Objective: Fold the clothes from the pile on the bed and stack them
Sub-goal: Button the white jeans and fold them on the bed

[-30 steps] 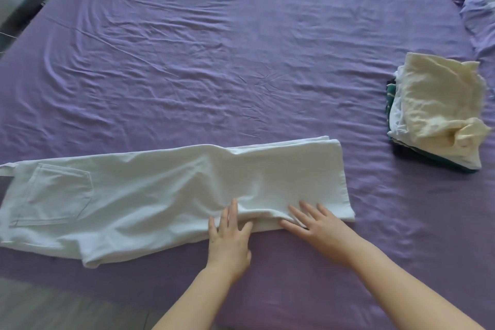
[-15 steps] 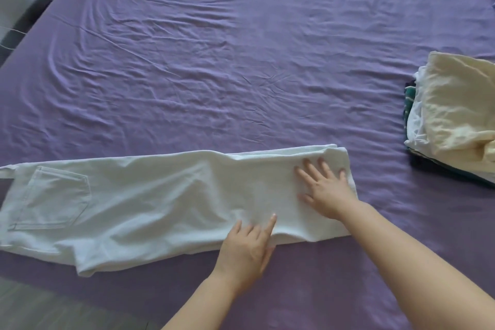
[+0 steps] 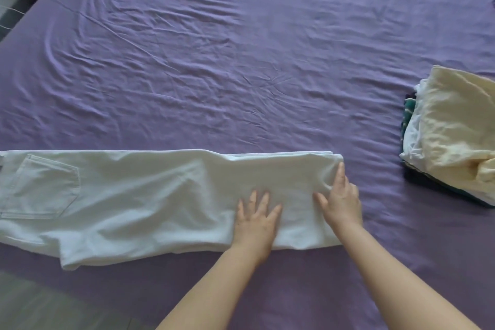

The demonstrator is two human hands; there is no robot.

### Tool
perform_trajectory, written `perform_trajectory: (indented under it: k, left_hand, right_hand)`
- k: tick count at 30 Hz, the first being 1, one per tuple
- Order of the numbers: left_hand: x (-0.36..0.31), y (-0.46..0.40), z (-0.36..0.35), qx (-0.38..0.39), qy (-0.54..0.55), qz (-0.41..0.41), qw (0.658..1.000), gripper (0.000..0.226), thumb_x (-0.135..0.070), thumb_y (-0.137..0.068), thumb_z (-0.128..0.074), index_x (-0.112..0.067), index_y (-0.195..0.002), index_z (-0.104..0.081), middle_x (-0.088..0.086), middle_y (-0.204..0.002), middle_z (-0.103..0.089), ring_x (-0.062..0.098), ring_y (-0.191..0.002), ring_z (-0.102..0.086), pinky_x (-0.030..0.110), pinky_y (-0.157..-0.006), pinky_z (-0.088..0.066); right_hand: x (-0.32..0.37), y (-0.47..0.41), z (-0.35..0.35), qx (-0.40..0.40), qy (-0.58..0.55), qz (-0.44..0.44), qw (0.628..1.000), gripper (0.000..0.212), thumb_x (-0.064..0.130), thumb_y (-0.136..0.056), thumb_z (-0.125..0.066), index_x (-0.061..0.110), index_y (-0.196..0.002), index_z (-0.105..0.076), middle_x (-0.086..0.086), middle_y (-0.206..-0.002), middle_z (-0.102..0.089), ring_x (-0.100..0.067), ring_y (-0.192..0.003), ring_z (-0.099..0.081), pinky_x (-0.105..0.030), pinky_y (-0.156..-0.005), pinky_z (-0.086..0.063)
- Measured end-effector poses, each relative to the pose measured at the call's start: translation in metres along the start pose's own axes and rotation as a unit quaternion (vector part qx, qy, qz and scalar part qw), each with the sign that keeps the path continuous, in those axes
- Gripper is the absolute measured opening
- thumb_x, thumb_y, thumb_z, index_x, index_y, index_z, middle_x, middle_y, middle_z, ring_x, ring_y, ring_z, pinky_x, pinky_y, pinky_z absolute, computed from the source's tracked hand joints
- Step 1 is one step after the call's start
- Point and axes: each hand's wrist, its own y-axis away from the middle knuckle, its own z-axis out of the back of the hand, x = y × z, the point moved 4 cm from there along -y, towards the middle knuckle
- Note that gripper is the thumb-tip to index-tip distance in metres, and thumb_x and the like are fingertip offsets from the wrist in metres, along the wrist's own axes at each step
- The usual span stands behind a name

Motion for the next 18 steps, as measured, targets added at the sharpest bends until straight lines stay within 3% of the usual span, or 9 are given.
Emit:
perform_trajectory:
  k: [2,6,10,15,18]
  left_hand:
    - [-0.005,-0.008,-0.005,0.008,0.0,0.006,1.0,0.057,-0.035,-0.099,-0.032,-0.037,-0.149,-0.005,0.003,-0.159,0.012,0.031,-0.144,0.017,0.056,-0.113,0.009]
    - [-0.01,-0.01,-0.012,0.016,-0.025,0.022,0.999,0.063,-0.047,-0.097,-0.031,-0.039,-0.149,0.005,0.005,-0.157,0.02,0.033,-0.142,0.023,0.059,-0.11,0.012]
    - [-0.019,-0.01,-0.009,-0.004,0.002,0.025,1.0,0.064,-0.053,-0.096,-0.027,-0.038,-0.149,0.006,0.005,-0.157,0.022,0.028,-0.143,0.023,0.056,-0.112,0.011]
    - [-0.04,-0.012,-0.001,0.008,0.04,-0.018,0.999,0.066,-0.052,-0.096,-0.032,-0.039,-0.149,0.005,0.002,-0.156,0.026,0.025,-0.142,0.026,0.053,-0.115,0.006]
    - [-0.045,-0.012,-0.006,0.044,0.014,-0.035,0.998,0.066,-0.043,-0.096,-0.037,-0.034,-0.15,-0.001,0.004,-0.157,0.02,0.028,-0.144,0.021,0.054,-0.115,0.005]
  right_hand:
    - [-0.005,0.002,0.0,-0.004,-0.076,-0.027,0.997,0.087,0.026,-0.085,-0.065,0.01,-0.149,-0.008,-0.016,-0.143,-0.038,-0.037,-0.124,-0.04,-0.044,-0.095,-0.038]
    - [-0.016,-0.001,0.007,0.027,-0.183,-0.083,0.979,0.039,0.028,-0.089,-0.056,0.009,-0.122,-0.046,-0.016,-0.116,-0.061,-0.034,-0.107,-0.054,-0.039,-0.078,-0.041]
    - [-0.013,0.0,0.023,-0.007,-0.15,-0.026,0.988,0.017,0.02,-0.092,-0.049,0.011,-0.105,-0.043,-0.015,-0.095,-0.063,-0.036,-0.088,-0.057,-0.038,-0.065,-0.037]
    - [-0.034,-0.006,0.04,-0.021,-0.011,-0.013,1.0,0.015,0.022,-0.096,-0.041,0.009,-0.102,-0.036,-0.015,-0.106,-0.06,-0.038,-0.09,-0.057,-0.038,-0.063,-0.033]
    - [-0.048,-0.011,0.048,-0.004,0.059,-0.02,0.998,0.035,0.029,-0.094,-0.046,0.013,-0.122,-0.033,-0.011,-0.124,-0.05,-0.035,-0.1,-0.055,-0.038,-0.067,-0.037]
